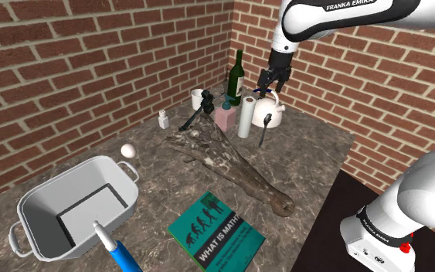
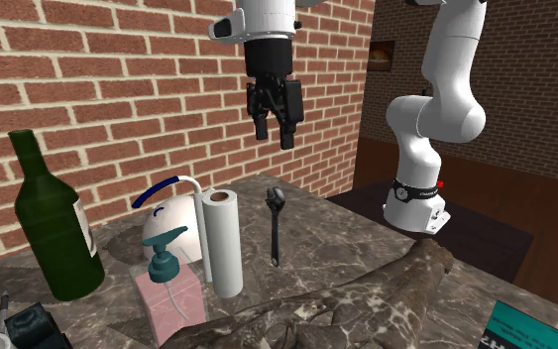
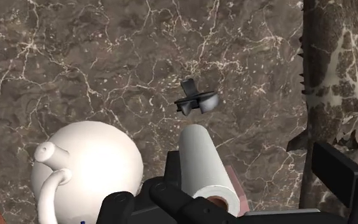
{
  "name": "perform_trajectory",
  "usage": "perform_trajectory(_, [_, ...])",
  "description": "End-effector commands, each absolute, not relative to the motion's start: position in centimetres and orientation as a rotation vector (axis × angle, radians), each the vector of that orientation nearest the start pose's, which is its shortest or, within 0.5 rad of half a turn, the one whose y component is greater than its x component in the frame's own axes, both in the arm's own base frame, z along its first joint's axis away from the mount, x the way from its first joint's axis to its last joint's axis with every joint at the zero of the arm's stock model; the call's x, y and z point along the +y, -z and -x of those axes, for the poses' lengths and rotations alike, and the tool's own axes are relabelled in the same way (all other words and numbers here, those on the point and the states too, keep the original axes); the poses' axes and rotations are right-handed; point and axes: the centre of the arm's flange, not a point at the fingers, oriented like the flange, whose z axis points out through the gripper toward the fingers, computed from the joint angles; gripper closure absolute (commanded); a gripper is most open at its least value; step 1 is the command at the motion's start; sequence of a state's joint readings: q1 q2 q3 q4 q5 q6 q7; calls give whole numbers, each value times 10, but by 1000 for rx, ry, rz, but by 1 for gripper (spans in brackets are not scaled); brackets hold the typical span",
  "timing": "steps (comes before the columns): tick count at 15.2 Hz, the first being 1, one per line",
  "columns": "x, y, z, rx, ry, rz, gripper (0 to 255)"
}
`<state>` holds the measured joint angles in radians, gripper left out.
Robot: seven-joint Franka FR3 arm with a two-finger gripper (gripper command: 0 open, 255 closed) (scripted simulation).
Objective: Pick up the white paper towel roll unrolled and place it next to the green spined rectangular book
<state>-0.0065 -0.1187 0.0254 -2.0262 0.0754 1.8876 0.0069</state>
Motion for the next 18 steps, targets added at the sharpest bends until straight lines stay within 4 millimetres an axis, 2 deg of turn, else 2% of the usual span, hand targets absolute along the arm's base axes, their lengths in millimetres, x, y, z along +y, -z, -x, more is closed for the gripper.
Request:
perform_trajectory(1, [13, -485, -544, 43, -36, 3075, 0])
perform_trajectory(10, [2, -425, -645, 144, -58, 3083, 0])
perform_trajectory(18, [5, -386, -644, 144, -58, 3083, 0])
